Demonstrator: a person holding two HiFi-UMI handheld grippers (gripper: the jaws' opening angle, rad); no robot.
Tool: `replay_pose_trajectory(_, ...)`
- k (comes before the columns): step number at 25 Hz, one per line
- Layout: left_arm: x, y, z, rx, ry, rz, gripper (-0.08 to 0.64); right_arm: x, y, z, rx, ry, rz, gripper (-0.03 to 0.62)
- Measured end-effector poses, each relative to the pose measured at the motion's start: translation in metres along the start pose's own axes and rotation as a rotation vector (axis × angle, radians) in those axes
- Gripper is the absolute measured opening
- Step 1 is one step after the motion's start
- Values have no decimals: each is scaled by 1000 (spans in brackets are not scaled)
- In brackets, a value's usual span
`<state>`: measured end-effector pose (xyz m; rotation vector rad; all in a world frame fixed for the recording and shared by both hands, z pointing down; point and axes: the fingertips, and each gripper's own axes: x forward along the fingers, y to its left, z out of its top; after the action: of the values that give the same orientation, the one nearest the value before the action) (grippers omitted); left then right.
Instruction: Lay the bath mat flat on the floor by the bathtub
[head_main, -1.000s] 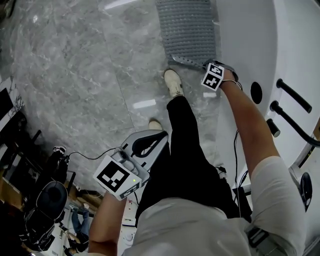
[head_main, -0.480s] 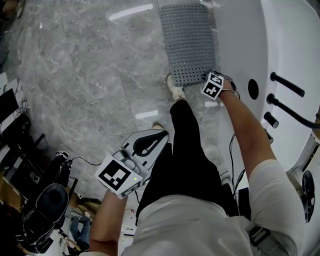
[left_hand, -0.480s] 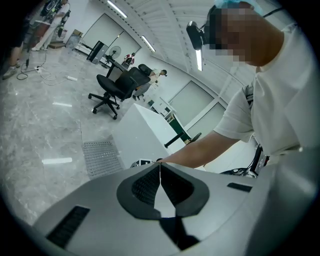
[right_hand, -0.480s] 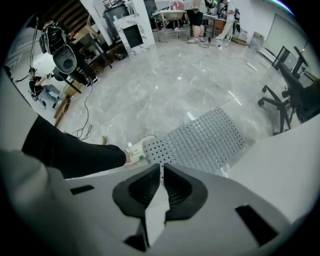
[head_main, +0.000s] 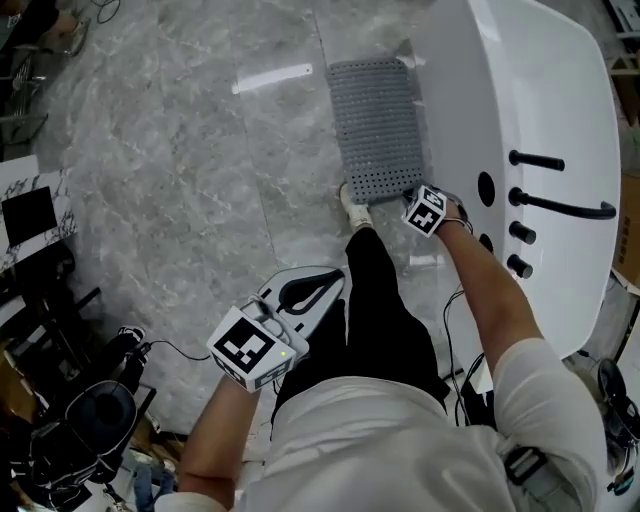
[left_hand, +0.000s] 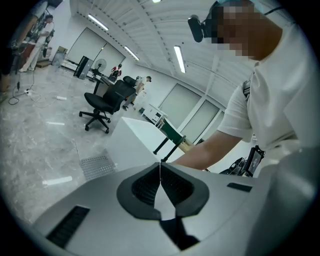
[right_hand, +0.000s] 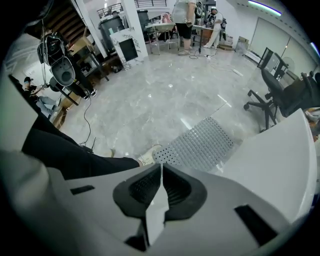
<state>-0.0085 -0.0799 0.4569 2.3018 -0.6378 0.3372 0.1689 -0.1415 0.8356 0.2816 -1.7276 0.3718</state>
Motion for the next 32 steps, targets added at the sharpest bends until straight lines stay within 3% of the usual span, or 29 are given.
replay_pose_trajectory(6, -37, -37, 11, 92, -30, -15, 18, -69, 44, 9, 98, -89, -23, 21)
replay_pose_trajectory(13, -83, -72, 13, 144, -63, -22, 18, -153, 90, 31, 213, -239, -58, 18)
replay_pose_trajectory(23, -119, -117, 6, 233, -116, -17, 18, -270, 164, 53, 252, -471, -74, 11)
replay_pose_trajectory(28, -131, -136, 3, 260, -132, -13, 18, -334, 195, 56, 327, -623, -70, 11)
replay_pose_trajectory(32, -142, -144, -3, 281, -136, 10, 18, -367, 224, 61, 319, -698, -67, 9)
